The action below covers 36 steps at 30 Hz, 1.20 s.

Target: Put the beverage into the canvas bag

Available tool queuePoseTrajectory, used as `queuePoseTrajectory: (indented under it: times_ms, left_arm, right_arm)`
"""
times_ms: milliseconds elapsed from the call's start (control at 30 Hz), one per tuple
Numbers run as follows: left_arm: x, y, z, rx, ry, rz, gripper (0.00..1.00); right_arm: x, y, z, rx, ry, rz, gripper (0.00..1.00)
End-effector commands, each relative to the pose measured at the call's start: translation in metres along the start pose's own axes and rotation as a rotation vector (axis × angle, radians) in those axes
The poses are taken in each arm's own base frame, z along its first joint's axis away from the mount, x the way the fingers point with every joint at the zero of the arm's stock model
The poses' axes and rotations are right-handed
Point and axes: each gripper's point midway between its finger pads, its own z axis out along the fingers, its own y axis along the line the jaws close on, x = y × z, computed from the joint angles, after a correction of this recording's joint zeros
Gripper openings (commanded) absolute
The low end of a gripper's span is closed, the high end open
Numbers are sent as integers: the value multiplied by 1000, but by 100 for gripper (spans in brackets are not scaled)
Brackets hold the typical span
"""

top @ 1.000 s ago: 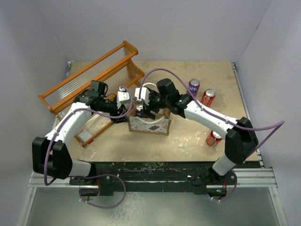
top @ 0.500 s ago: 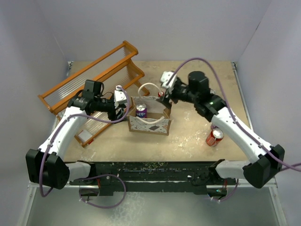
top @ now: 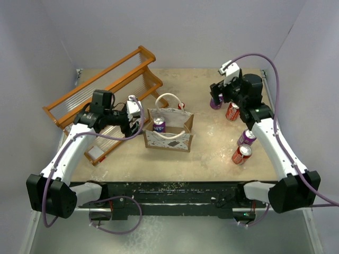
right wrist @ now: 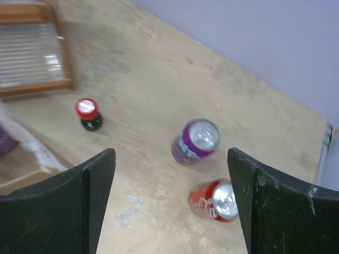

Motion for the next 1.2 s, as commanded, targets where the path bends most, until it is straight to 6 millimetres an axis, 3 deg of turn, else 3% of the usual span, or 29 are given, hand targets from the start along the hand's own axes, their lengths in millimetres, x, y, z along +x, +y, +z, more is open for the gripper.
queuePoseTrajectory:
  times_ms: [0,233,533,933,1167]
  left_arm:
    - [-10,7,-5,-59,-26,29,80]
    - [-12,9,-6,-80,-33,29,82]
    - [-9,8,-6,-82,-32,31,84]
    - [-6,9,-4,-81,-21,23,85]
    - [-6,9,-4,-83,-20,24,86]
  right_arm:
    - [23,-38,6,122,91,72,88]
    - [65,-71,10,181,214,109,90]
    - [115,-84,20,136,350,136,93]
    - [149,-89,48,75,432,186,93]
    - [162,-81,59,2,464,207,88]
